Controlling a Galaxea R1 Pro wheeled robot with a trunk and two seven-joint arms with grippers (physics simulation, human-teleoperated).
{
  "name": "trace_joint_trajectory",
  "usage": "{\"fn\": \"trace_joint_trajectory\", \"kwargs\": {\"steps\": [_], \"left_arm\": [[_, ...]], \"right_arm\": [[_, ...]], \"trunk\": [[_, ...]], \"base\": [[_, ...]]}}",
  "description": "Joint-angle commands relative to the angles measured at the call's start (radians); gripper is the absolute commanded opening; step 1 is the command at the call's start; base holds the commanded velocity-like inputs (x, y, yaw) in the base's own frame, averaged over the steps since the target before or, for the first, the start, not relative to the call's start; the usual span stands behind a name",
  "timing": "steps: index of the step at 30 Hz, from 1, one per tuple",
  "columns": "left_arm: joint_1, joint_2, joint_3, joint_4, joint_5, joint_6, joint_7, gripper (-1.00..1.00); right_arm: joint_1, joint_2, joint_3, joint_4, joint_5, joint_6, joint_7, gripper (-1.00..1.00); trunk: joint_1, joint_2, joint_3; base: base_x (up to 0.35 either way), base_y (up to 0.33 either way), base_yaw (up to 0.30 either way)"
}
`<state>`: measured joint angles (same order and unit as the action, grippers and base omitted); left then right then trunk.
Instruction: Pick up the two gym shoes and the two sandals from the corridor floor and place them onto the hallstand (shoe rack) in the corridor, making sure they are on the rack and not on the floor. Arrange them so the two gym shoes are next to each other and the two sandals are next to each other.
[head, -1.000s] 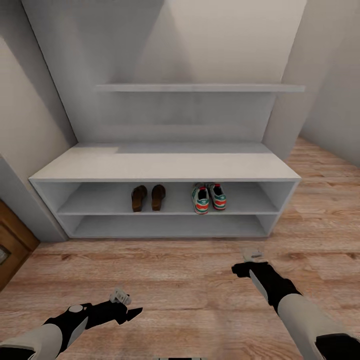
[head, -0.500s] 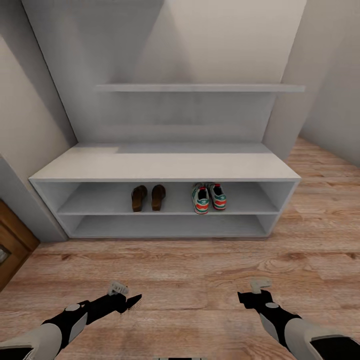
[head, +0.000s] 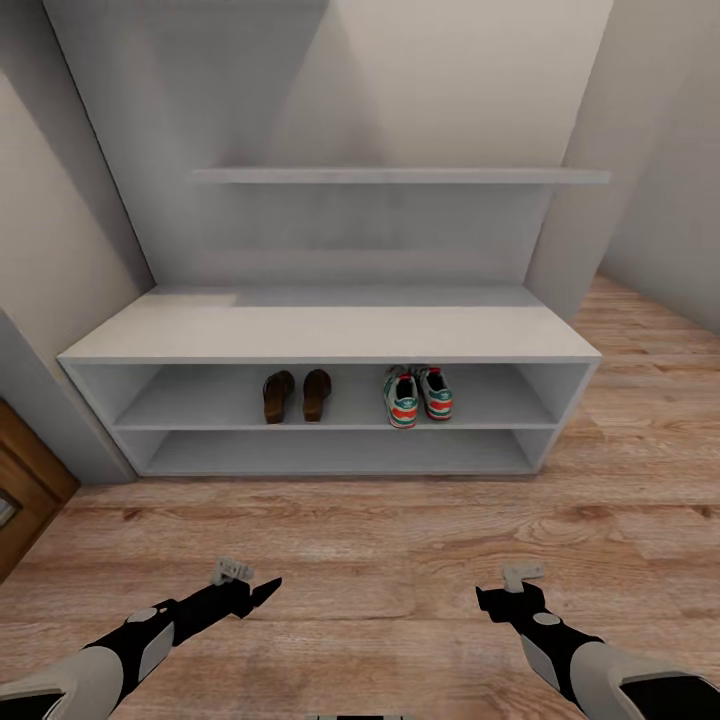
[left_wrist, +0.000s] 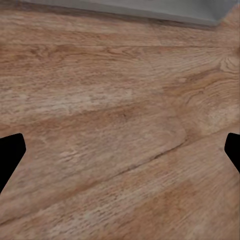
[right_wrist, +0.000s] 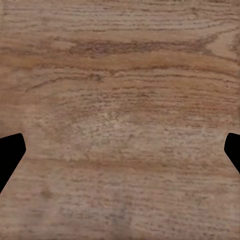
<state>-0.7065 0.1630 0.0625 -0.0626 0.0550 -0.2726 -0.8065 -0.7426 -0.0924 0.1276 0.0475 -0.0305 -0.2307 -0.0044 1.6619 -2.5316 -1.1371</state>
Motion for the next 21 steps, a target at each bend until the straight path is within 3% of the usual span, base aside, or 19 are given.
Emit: {"fn": "trace_joint_trajectory", "kwargs": {"steps": [1,21], "left_arm": [[-0.001,0.0,0.006,0.001,0.0,0.0,-0.005,1.0],[-0.001,0.0,0.011,0.001,0.002,0.0,-0.005,1.0]], "right_arm": [[-0.002,0.0,0.007,0.005,-0.003,-0.008,0.0,1.0],[-0.001,0.0,0.008,0.006,-0.003,-0.016,0.0,1.0]], "trunk": [[0.0,0.0,-0.001],[0.0,0.0,-0.001]], "base": [[0.0,0.0,0.0],[0.0,0.0,0.0]]}}
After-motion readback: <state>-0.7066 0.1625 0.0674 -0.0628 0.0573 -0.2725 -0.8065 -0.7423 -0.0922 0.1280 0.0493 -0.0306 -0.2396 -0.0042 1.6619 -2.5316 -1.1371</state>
